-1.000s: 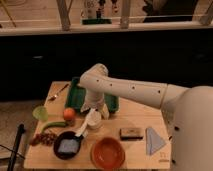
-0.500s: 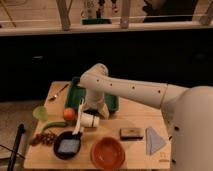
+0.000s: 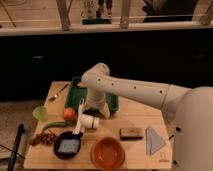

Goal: Place brush in paper cup

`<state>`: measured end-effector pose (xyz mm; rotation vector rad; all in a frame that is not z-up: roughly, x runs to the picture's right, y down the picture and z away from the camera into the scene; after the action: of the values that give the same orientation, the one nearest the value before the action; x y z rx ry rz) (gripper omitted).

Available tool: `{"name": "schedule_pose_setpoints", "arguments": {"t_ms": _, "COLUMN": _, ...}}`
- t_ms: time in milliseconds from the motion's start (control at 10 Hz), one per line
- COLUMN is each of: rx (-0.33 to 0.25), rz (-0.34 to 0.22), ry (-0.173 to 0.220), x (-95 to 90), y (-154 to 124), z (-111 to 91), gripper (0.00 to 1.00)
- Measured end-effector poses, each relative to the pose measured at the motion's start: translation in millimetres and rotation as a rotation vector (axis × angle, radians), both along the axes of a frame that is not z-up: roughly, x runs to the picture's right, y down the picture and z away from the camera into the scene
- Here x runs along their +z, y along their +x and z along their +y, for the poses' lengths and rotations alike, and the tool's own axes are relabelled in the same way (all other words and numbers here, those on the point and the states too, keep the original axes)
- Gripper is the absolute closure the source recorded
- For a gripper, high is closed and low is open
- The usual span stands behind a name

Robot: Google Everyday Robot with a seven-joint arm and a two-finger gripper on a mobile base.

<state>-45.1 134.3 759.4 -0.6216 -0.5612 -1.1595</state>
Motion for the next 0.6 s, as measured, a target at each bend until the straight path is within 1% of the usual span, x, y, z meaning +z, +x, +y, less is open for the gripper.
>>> {"name": "schedule_pose_setpoints", "arguments": {"t_ms": 400, "rx": 0.012, "rz": -0.026, "ry": 0.008, "x": -3.6, "y": 1.2, "z": -2.1, "gripper": 0.20}}
{"name": "schedule_pose_setpoints", "arguments": {"t_ms": 600, "rx": 0.015, "rz": -0.030, "ry": 0.009, "x": -4.3, "y": 2.1, "z": -2.7, "gripper": 0.20}}
